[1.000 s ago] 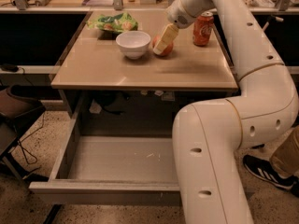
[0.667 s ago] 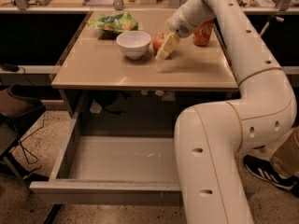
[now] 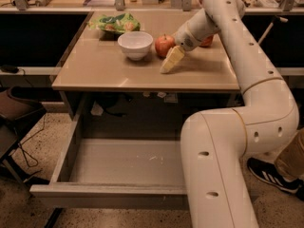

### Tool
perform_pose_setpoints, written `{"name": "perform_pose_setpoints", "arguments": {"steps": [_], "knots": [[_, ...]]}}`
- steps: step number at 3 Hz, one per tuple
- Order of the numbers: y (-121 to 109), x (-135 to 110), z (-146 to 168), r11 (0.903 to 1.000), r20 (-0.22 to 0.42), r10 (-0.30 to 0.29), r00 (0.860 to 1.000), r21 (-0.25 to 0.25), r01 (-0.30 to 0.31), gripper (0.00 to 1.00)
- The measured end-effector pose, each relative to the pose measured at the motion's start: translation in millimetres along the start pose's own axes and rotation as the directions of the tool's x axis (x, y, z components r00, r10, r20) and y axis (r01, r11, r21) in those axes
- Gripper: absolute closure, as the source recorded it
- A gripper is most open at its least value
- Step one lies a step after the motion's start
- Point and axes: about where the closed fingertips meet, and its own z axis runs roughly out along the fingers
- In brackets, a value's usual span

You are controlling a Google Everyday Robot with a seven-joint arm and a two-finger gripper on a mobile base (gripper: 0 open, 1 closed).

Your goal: Place apple into top drawer

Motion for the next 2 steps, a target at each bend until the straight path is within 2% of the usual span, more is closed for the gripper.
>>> {"name": "perform_pose_setpoints", "arguments": {"steps": [1, 2], "knots": [[0.0, 0.0, 0.2, 1.0000, 0.000, 0.000, 1.000, 0.000, 0.000, 0.19], [0.0, 0.0, 0.2, 1.0000, 0.000, 0.000, 1.000, 0.000, 0.000, 0.42]]}}
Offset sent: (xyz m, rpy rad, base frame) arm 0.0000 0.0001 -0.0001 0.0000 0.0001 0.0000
